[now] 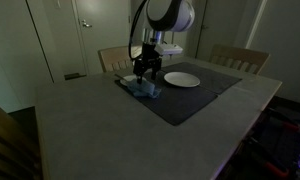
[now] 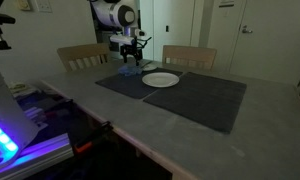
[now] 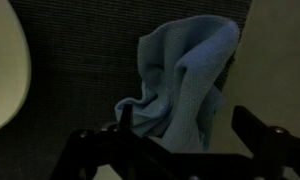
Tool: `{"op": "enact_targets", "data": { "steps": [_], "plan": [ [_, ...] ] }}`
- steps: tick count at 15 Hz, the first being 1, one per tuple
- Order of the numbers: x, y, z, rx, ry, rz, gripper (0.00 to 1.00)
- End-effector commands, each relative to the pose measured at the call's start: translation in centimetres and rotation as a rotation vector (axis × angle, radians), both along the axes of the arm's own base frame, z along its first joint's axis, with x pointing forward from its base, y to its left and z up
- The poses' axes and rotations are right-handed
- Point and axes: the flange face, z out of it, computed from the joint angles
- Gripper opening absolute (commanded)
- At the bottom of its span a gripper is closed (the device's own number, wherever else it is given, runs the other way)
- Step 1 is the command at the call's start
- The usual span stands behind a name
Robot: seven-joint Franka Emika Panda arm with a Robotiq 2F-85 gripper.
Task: Use the towel to wipe the plate
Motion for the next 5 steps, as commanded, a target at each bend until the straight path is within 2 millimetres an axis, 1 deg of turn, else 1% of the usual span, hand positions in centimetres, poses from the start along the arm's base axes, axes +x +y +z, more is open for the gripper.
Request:
{"op": "enact_targets", "data": {
  "steps": [1,5],
  "plan": [
    [-1.31,-0.58,1.30,-0.031,0.017,0.038,1.00],
    [-1.86,-0.02,1.19,-0.056,-0.002,0.121,1.00]
  ]
}}
